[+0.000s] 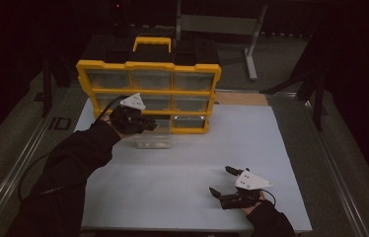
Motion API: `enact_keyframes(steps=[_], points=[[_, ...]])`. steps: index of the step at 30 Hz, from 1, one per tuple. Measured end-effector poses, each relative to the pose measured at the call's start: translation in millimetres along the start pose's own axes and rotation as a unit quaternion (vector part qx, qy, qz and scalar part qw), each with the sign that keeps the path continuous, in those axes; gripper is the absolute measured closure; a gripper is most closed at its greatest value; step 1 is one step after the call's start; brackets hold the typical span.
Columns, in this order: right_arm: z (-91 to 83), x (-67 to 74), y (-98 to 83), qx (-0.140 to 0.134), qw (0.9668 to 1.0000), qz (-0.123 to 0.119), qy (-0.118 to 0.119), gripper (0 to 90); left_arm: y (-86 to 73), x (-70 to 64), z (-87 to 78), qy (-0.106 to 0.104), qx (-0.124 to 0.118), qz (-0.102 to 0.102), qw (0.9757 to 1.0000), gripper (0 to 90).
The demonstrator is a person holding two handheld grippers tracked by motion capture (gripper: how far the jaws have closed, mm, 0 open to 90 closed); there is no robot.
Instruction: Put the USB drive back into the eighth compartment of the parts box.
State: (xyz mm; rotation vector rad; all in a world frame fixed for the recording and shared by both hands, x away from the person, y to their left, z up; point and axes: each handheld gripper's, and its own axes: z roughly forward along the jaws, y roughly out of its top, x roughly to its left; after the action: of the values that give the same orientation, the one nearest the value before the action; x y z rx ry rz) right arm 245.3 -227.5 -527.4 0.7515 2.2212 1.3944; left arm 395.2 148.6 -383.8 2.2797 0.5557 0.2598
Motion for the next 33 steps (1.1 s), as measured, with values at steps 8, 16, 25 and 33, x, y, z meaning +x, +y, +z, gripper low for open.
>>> enact_keyframes(steps=[8, 16, 25, 33], points=[[0.1, -0.1, -0.3, -0.001, 1.0000, 0.001, 0.001, 8.9, -0.3, 6.5, 7.0, 0.020, 0.007, -0.028, 0.9994, 79.6], [0.1, 0.1, 0.1, -0.001, 1.0000, 0.001, 0.001, 8.9, 1.0, 10.4, 12.1, 0.031, 0.010, -0.043, 0.9985, 79.6], [0.2, -0.2, -0.5, -0.001, 1.0000, 0.003, 0.002, 8.9, -2.5, 13.1, 22.9, 0.036, 0.013, -0.058, 0.9976, 79.5], [0.2, -0.2, -0.4, -0.001, 1.0000, 0.001, 0.002, 8.9, -7.4, 13.5, 33.0, 0.038, 0.017, -0.064, 0.9971, 79.5]])
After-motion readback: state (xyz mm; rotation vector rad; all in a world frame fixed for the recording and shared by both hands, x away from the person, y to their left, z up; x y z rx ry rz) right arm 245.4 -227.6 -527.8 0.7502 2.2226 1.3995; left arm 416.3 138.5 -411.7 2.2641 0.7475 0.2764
